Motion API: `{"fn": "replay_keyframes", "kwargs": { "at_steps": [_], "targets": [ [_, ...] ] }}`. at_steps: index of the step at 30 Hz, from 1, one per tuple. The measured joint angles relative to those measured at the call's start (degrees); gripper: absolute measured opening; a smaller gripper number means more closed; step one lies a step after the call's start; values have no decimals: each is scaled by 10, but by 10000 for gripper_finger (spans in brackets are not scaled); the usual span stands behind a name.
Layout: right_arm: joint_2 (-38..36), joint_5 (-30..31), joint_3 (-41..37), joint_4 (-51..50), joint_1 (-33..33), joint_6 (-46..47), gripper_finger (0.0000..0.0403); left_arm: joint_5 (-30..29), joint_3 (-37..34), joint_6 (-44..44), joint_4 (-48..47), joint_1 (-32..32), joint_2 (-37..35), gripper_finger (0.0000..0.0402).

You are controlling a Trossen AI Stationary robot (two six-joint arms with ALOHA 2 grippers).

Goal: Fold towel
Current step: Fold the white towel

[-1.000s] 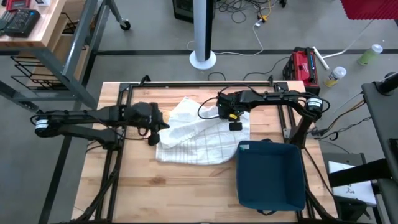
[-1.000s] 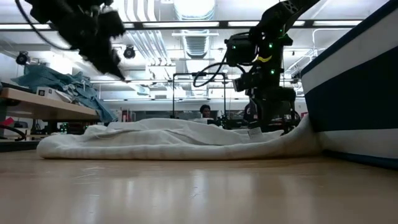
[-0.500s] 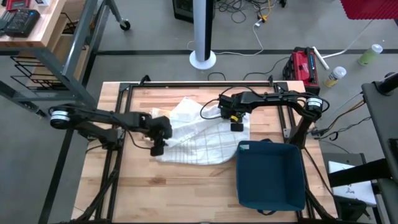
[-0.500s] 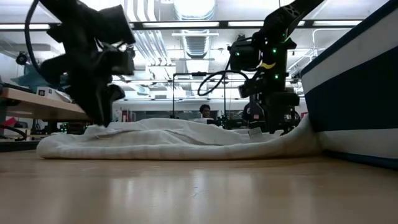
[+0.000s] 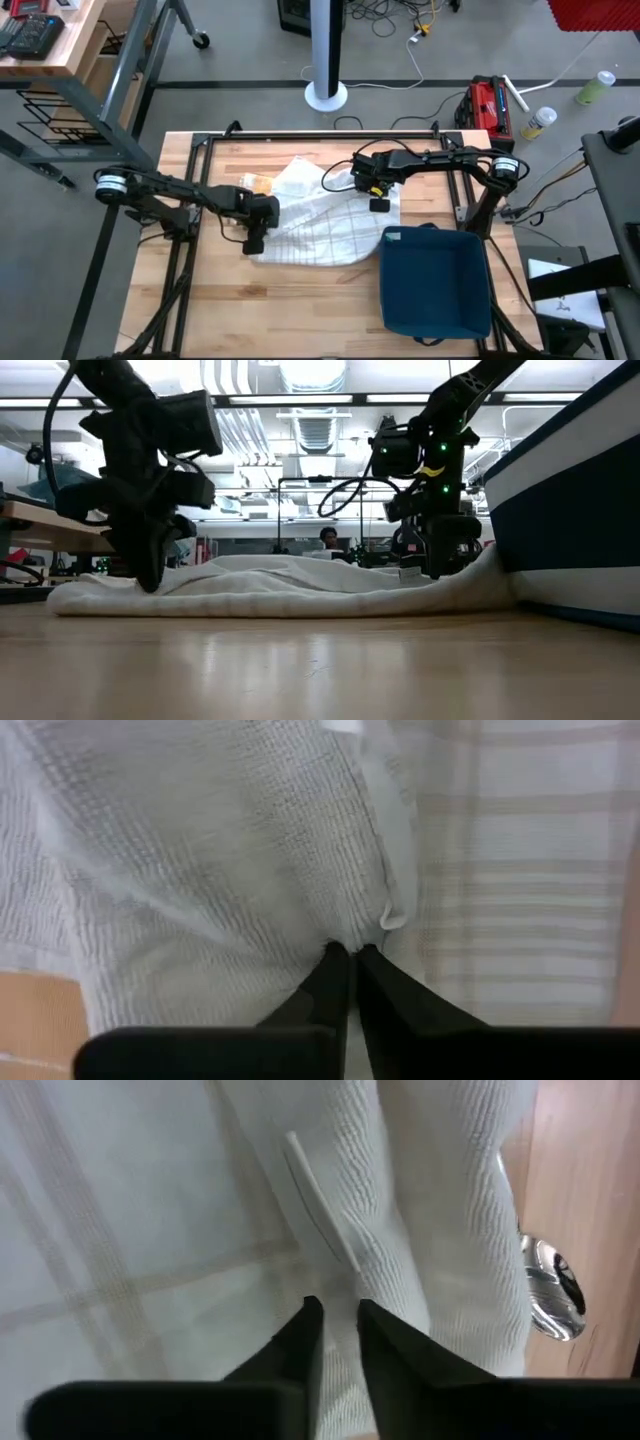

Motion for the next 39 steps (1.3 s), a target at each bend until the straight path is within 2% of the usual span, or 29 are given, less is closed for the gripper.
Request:
{"fn": "replay_keyframes", "kwargs": {
  "at_steps": [4, 11, 19, 22, 25, 29, 33, 39],
  "targets": [
    [0, -15, -10, 6, 0, 2, 7, -2, 0, -15, -7, 0, -34, 3],
    [-17, -41, 0, -1, 1, 17, 0, -5, 0, -48, -15, 0, -141, 1],
    [-54, -57, 6, 1, 2, -1, 5, -65, 0, -82, -19, -2, -245, 0],
    [-47, -110, 2, 0, 3, -5, 23, -78, 0, -85, -19, -2, -262, 0],
    [-32, -116, 2, 3, 10, 6, 56, -80, 0, -93, -19, -2, -278, 0],
    [-12, -79, 2, 3, 12, 8, 110, -80, 0, -94, -23, -2, -290, 0],
    [6, -14, 1, 4, 12, 27, 154, -80, 0, -94, -23, -2, -298, 0],
    [21, -6, 1, 3, 12, 16, 180, -81, 0, -94, -26, -2, -320, 0]
  ]
}}
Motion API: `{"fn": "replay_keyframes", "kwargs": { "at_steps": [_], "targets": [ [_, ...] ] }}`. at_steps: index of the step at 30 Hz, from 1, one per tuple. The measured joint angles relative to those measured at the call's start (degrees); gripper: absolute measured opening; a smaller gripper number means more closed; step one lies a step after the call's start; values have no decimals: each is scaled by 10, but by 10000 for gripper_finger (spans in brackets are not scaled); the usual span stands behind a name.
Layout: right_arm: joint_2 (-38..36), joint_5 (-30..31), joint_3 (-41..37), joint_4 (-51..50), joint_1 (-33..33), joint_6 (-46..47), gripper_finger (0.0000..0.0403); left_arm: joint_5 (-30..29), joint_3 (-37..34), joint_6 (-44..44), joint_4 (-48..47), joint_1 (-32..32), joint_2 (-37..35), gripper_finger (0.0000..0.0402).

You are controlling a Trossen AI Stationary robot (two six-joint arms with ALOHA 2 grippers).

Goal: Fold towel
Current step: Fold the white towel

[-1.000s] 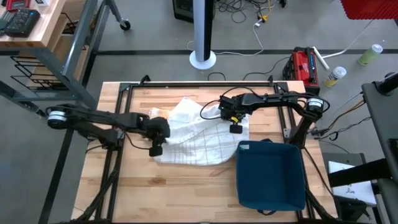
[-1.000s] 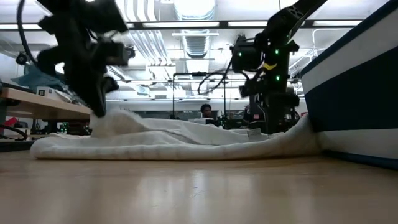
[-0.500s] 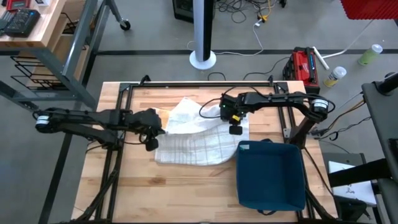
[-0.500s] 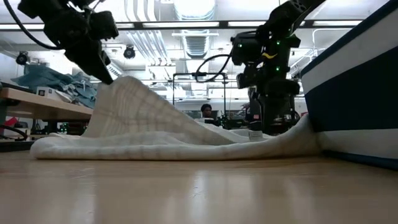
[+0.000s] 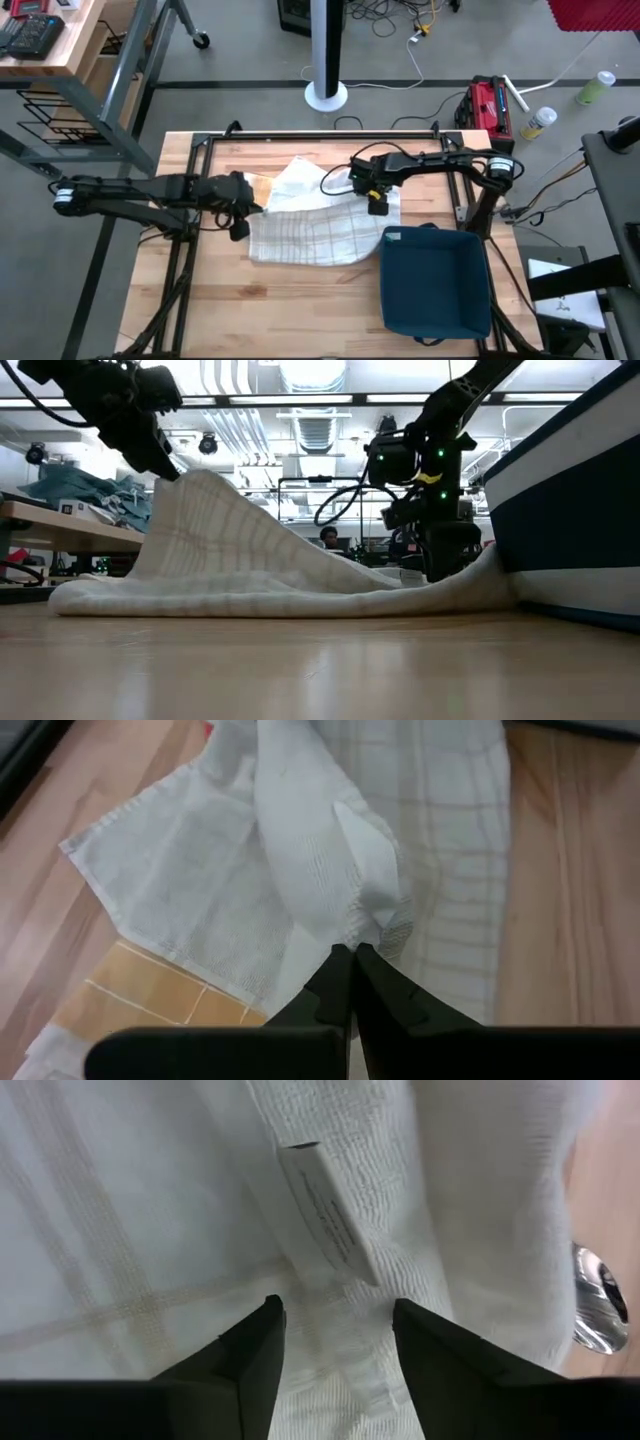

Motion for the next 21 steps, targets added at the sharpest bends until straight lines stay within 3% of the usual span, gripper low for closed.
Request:
{"fn": "replay_keyframes", "kwargs": {
  "at_steps": [12, 15, 19, 21],
  "targets": [
    [31, 12, 1, 23, -2, -4, 132, -10, 0, -4, 0, 0, -47, 0],
    [38, 25, 2, 35, -2, -4, 96, -13, 0, -4, -1, 0, -47, 0],
    [38, 31, 4, 32, -2, -17, 18, -15, 0, -7, -2, 0, -39, 0],
    [27, 33, 3, 20, -2, -18, 11, -19, 0, -9, -3, 0, -34, 0]
  ]
}}
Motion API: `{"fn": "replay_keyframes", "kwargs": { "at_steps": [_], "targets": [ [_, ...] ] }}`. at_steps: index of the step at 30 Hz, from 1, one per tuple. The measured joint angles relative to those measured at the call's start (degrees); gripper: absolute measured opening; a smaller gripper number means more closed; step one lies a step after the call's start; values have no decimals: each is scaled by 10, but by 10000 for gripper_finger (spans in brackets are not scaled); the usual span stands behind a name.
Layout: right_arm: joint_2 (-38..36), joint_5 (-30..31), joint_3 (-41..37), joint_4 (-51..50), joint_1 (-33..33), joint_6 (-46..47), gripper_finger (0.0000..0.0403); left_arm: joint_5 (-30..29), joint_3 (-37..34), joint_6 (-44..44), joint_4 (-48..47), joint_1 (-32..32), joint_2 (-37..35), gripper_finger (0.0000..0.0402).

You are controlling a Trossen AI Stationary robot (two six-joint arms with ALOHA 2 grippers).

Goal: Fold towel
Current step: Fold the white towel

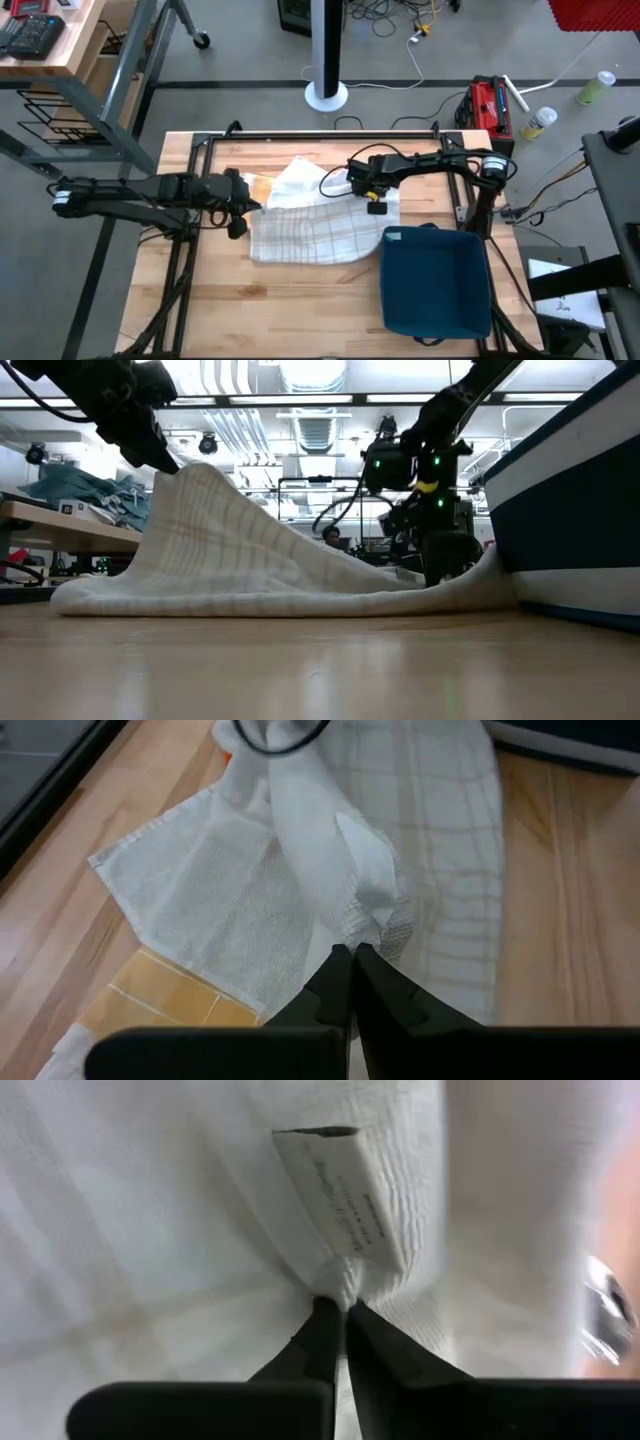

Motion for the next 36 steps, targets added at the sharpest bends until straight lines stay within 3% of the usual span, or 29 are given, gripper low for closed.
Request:
{"fn": "replay_keyframes", "kwargs": {
  "at_steps": [18, 22, 24, 27, 31, 36],
  "targets": [
    [-198, 5, 0, -71, 4, 63, 1, -23, 1, -3, 3, 0, -7, 0],
    [-266, 2, 1, -100, 8, 101, 1, -48, 40, -6, -32, 0, -20, 0],
    [-292, -45, 7, -133, 7, 106, 0, -45, 66, -14, -59, 0, -20, 0],
    [-313, -151, 26, -170, 7, 142, 0, 41, 96, -34, -88, 0, -6, 0],
    [-315, -248, 42, -212, 13, 165, 0, 108, 106, -86, -90, 0, 32, 0],
    [-281, -246, 41, -244, 29, 159, 0, 115, 95, -70, -102, 0, 108, 0]
  ]
}}
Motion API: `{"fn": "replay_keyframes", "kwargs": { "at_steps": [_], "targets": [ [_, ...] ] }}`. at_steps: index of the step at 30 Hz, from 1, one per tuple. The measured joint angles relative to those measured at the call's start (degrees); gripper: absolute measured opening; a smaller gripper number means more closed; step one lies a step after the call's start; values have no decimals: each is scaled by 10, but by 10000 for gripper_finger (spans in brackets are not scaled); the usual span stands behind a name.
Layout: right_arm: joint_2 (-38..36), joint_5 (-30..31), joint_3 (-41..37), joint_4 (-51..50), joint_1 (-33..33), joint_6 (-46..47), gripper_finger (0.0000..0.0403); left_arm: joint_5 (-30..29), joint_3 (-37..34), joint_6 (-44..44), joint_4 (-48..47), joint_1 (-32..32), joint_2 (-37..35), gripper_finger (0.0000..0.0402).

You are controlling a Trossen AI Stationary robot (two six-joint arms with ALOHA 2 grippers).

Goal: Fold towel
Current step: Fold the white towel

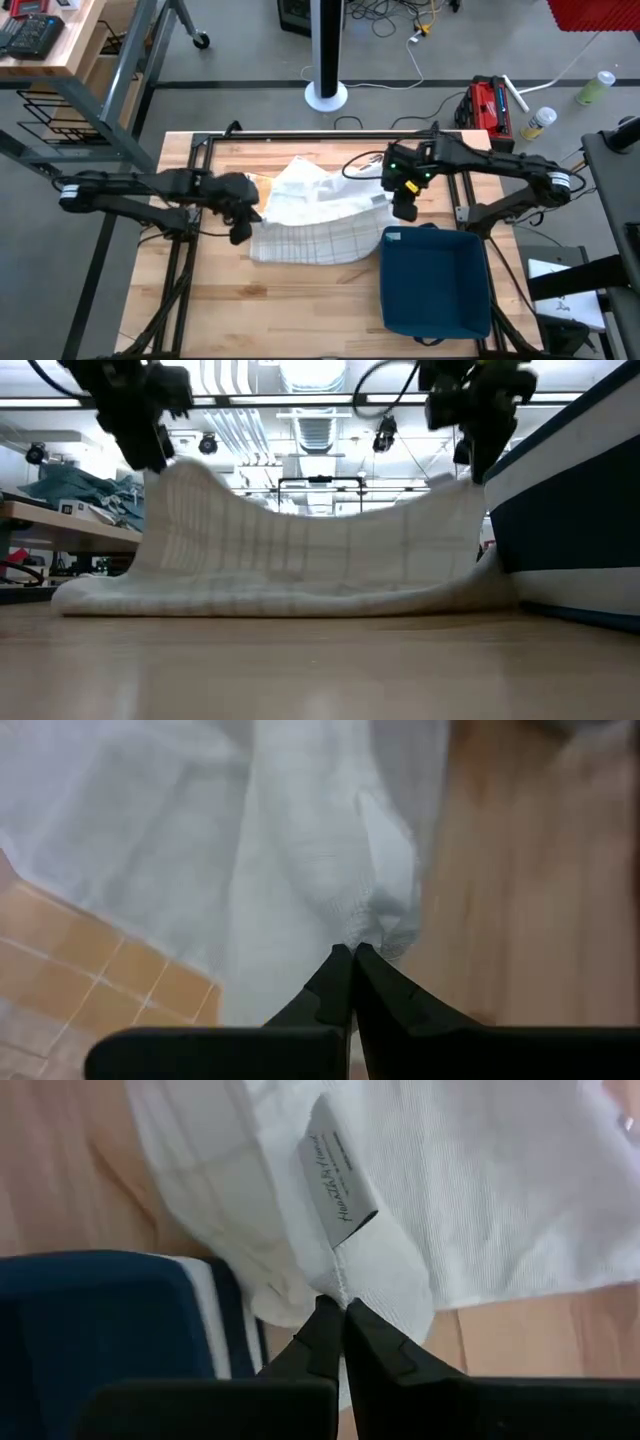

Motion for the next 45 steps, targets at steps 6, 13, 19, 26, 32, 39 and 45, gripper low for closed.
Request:
{"fn": "replay_keyframes", "kwargs": {
  "at_steps": [6, 13, 19, 26, 32, 39, 45],
  "targets": [
    [55, 58, 2, -2, -1, -12, 0, -33, 0, 68, -1, 17, 87, 0],
    [103, 220, 18, -27, -12, 40, 0, -226, 0, 189, 59, 51, 123, 0],
    [118, 258, 40, -39, -15, 66, 0, -185, 0, 301, 184, 127, 150, 0],
    [120, 336, 70, -86, -16, 109, 0, -166, 0, 331, 194, 213, 221, 0],
    [120, 344, 77, -91, -19, 116, 0, -165, 0, 356, 258, 249, 255, 0],
    [149, 367, 74, -63, -30, 121, 0, -153, -1, 378, 309, 282, 289, 0],
    [205, 402, 73, -61, -48, 116, 0, -153, -1, 371, 311, 306, 329, 0]
  ]
}}
